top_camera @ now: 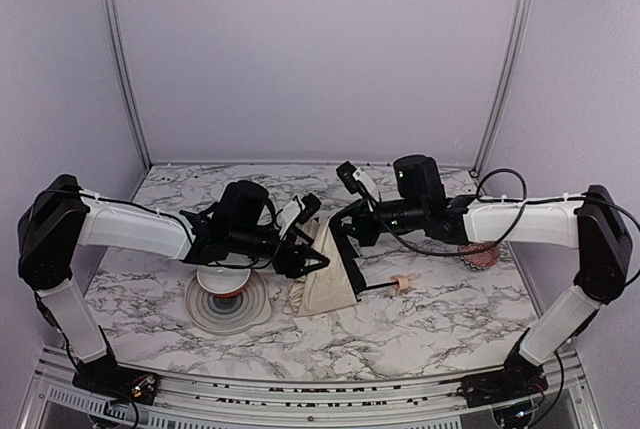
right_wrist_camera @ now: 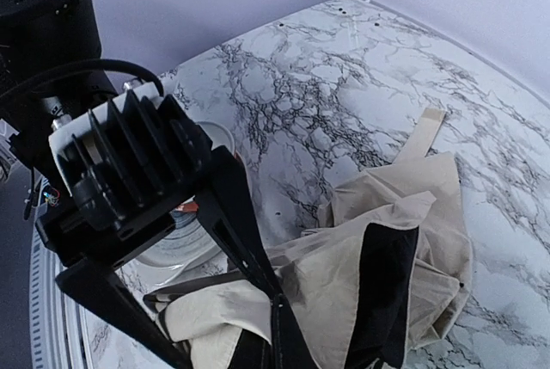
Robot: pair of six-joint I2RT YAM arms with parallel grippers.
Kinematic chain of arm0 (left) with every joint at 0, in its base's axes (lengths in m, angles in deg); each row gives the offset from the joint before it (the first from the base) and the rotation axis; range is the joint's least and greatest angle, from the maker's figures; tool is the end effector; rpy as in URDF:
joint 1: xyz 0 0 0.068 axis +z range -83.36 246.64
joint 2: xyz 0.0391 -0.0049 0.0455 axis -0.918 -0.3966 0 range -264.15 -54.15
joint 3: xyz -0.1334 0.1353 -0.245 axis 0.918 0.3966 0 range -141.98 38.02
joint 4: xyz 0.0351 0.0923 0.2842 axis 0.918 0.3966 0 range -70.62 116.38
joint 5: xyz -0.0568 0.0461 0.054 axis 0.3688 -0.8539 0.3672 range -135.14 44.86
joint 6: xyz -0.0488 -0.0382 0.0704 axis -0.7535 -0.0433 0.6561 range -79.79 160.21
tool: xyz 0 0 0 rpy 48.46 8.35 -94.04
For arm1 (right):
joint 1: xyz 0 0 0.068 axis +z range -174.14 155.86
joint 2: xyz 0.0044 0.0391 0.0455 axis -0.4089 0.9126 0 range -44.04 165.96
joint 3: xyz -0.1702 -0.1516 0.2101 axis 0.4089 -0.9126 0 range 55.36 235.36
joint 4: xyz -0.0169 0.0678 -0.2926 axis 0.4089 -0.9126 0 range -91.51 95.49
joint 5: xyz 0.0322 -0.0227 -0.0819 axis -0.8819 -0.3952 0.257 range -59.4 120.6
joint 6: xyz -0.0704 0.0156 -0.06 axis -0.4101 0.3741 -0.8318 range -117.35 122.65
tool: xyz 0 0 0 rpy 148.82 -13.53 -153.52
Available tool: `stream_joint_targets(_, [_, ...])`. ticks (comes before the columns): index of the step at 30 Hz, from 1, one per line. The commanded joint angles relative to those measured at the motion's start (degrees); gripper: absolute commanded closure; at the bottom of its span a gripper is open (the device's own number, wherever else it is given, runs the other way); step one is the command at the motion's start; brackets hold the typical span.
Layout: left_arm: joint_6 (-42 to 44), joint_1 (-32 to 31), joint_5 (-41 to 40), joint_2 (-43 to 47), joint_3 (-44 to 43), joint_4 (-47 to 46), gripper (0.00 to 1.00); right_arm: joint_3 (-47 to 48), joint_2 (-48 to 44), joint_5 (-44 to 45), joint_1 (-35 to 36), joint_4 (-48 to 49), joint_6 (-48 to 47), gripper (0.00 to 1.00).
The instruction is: Put away the umbrella
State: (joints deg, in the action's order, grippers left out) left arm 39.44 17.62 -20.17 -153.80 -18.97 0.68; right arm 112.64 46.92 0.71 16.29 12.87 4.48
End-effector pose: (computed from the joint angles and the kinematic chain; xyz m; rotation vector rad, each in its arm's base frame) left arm 0.2748 -0.3706 0.2002 1.1151 1.7633 -0.9796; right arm 0.2992 0.3102 0.2413 -1.0127 1.8487 0.9834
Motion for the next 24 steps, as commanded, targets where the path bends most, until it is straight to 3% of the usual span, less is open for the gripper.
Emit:
stream_joint_targets(1, [-0.1,-0.3,-1.5,-0.8,-2.1,1.2,0.54,2.2,-1.2,1.9,1.8,-2.2,-0.7,1.00])
stream_joint_targets(4, [-0.1,-0.3,-2.1,0.2,-1.7,0.9,0.89,2.0,-2.3,1.4,1.9,-2.1,-0.9,1.00])
stream_joint_targets(6, [0.0,-0.3,-1.5,0.9,-1.2,0.6,1.00,2.2,-2.7,0.3,1.5,-2.2,-1.5,1.00])
stream_joint_targets(10, [0.3,-0.4,-0.9,1.9,-0.1,0.5,1.00,2.7,-1.8,-1.9,-3.4,-1.1,0.1,0.59])
stream_joint_targets(13, [0.6,-0.7,-0.6,2.7,0.3,0.5,1.00,4.7,2.1,-6.8,-7.1,0.9,2.4,0.42])
stream_joint_targets(17, [1.5,-1.6,-1.1,3.8,0.2,0.5,1.00,11.2,12.1,-6.2,-6.0,-4.4,1.5,0.44])
stream_joint_targets(24, [2.3,-1.6,-3.9,3.3,-0.9,0.4,1.00,14.8,25.2,-15.2,-4.4,-9.2,-0.9,0.55])
